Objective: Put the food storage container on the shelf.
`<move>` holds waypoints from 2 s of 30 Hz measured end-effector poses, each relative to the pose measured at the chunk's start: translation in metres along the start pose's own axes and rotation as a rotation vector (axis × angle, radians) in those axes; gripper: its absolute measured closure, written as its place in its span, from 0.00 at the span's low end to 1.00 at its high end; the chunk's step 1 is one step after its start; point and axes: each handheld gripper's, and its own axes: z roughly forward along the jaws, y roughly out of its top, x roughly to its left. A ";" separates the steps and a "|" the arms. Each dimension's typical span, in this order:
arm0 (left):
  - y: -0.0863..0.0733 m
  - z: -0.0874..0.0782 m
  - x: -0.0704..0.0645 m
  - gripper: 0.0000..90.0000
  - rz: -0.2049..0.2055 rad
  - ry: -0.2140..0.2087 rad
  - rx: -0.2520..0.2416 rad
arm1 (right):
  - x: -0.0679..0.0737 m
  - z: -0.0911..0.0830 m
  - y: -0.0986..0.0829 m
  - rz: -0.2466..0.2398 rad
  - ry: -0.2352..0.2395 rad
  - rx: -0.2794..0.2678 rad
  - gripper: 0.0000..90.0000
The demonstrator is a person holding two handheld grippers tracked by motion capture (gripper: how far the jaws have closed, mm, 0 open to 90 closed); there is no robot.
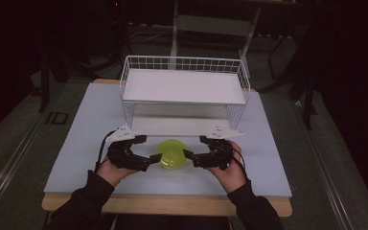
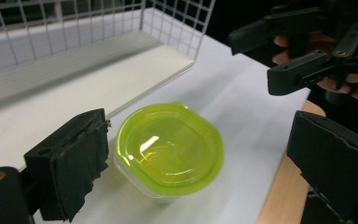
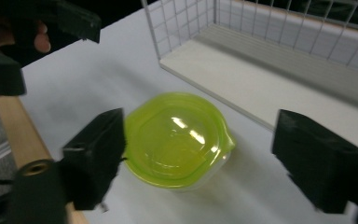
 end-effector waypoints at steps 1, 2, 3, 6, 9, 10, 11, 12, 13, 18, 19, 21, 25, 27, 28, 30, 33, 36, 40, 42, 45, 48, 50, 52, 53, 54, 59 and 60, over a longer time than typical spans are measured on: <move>0.000 0.003 0.001 0.09 -0.015 0.006 0.006 | -0.001 0.002 0.000 0.005 -0.014 0.007 0.25; -0.001 0.005 0.003 0.11 -0.028 0.011 0.013 | -0.003 0.004 0.000 0.012 -0.016 0.016 0.26; -0.002 0.009 0.005 0.14 -0.046 0.008 0.024 | -0.005 0.006 -0.001 0.019 -0.021 0.021 0.26; -0.006 0.015 0.011 0.16 -0.082 0.015 0.041 | -0.008 0.012 -0.003 0.026 -0.036 0.039 0.29; -0.011 0.022 0.017 0.17 -0.118 0.056 0.070 | -0.010 0.017 -0.006 0.022 -0.060 0.059 0.31; -0.012 0.023 0.019 0.17 -0.128 0.063 0.071 | -0.011 0.020 -0.008 0.025 -0.067 0.058 0.31; -0.014 0.025 0.021 0.17 -0.143 0.058 0.073 | -0.012 0.022 -0.009 0.032 -0.056 0.066 0.31; -0.015 0.026 0.022 0.17 -0.150 0.067 0.076 | -0.012 0.024 -0.011 0.037 -0.053 0.075 0.32; -0.016 0.027 0.023 0.17 -0.160 0.070 0.085 | -0.012 0.026 -0.012 0.038 -0.057 0.080 0.36; -0.025 0.036 0.029 0.29 -0.219 0.089 0.133 | -0.009 0.038 -0.019 0.066 -0.078 0.117 0.40; -0.026 0.038 0.030 0.32 -0.226 0.095 0.138 | -0.010 0.039 -0.019 0.082 -0.088 0.122 0.42; -0.029 0.040 0.032 0.37 -0.257 0.083 0.143 | -0.012 0.041 -0.020 0.113 -0.089 0.134 0.44; -0.032 0.043 0.036 0.45 -0.298 0.064 0.157 | -0.017 0.044 -0.022 0.206 -0.086 0.151 0.49; -0.034 0.045 0.037 0.50 -0.324 0.048 0.164 | -0.018 0.046 -0.023 0.254 -0.076 0.164 0.52; -0.034 0.045 0.037 0.51 -0.324 0.048 0.164 | -0.018 0.046 -0.023 0.254 -0.076 0.164 0.52; -0.036 0.047 0.039 0.55 -0.344 0.028 0.178 | -0.020 0.048 -0.025 0.312 -0.065 0.182 0.58; -0.037 0.048 0.040 0.58 -0.361 0.006 0.179 | -0.021 0.050 -0.027 0.358 -0.046 0.195 0.63; -0.037 0.048 0.039 0.61 -0.358 -0.006 0.187 | -0.021 0.050 -0.027 0.376 -0.031 0.195 0.67; -0.037 0.046 0.039 0.72 -0.387 -0.022 0.190 | -0.016 0.051 -0.027 0.395 -0.010 0.217 0.77; -0.038 0.045 0.038 0.76 -0.420 -0.037 0.184 | -0.016 0.050 -0.026 0.406 -0.008 0.210 0.81; -0.036 0.043 0.032 0.77 -0.421 -0.026 0.193 | -0.014 0.049 -0.025 0.406 -0.027 0.214 0.83; -0.036 0.041 0.029 0.79 -0.454 -0.025 0.190 | -0.013 0.048 -0.025 0.403 -0.037 0.216 0.84; -0.035 0.040 0.026 0.81 -0.467 -0.026 0.188 | -0.012 0.047 -0.026 0.399 -0.047 0.215 0.85; -0.034 0.038 0.023 0.83 -0.487 -0.023 0.191 | -0.010 0.046 -0.026 0.387 -0.062 0.213 0.85; -0.033 0.037 0.021 0.85 -0.491 -0.024 0.194 | -0.009 0.046 -0.025 0.378 -0.068 0.214 0.85; -0.032 0.036 0.019 0.88 -0.472 -0.008 0.201 | -0.008 0.045 -0.025 0.376 -0.073 0.213 0.87; -0.033 0.035 0.017 0.91 -0.472 -0.012 0.211 | -0.005 0.042 -0.023 0.347 -0.074 0.212 0.88; -0.032 0.034 0.016 0.91 -0.463 -0.007 0.212 | -0.004 0.041 -0.023 0.343 -0.074 0.216 0.88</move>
